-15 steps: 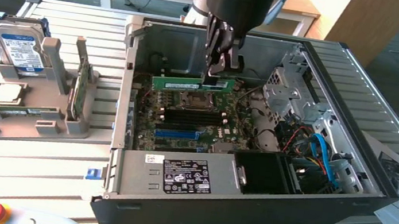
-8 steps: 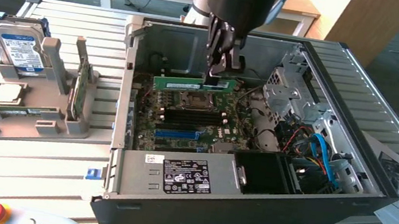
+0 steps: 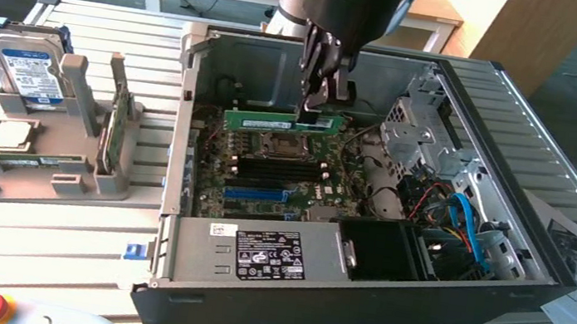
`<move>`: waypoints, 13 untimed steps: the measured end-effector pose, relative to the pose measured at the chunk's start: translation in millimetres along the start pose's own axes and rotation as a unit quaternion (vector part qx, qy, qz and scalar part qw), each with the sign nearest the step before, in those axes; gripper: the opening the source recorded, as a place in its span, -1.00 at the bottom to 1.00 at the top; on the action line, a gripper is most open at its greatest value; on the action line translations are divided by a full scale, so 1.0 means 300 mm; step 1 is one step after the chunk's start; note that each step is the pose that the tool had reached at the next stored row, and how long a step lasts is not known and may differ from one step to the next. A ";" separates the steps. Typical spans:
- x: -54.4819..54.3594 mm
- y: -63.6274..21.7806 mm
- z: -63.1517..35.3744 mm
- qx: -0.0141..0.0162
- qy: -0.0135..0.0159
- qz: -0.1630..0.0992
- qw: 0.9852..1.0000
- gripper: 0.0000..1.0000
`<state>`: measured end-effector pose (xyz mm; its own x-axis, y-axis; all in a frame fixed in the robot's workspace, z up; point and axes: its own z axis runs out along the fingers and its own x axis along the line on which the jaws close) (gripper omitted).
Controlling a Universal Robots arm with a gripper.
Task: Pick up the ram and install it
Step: 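Pick up the ram and move it above insertion slot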
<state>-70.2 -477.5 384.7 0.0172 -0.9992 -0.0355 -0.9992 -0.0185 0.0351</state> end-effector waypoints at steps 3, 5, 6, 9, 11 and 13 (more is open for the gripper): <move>0.000 -0.006 0.000 0.000 0.000 0.002 1.000 -0.76; 0.001 -0.011 0.000 -0.001 0.000 0.003 1.000 -0.76; 0.002 -0.013 0.000 -0.001 0.000 0.004 1.000 -0.76; 0.002 -0.014 0.000 -0.001 -0.001 0.004 1.000 -0.76; 0.003 -0.014 0.000 -0.001 -0.001 0.004 1.000 -0.76; 0.003 -0.018 -0.001 -0.001 -0.001 0.004 1.000 -0.76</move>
<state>-64.9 -478.3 384.7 0.0097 -0.9993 -0.0370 -0.9992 -0.0111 0.0374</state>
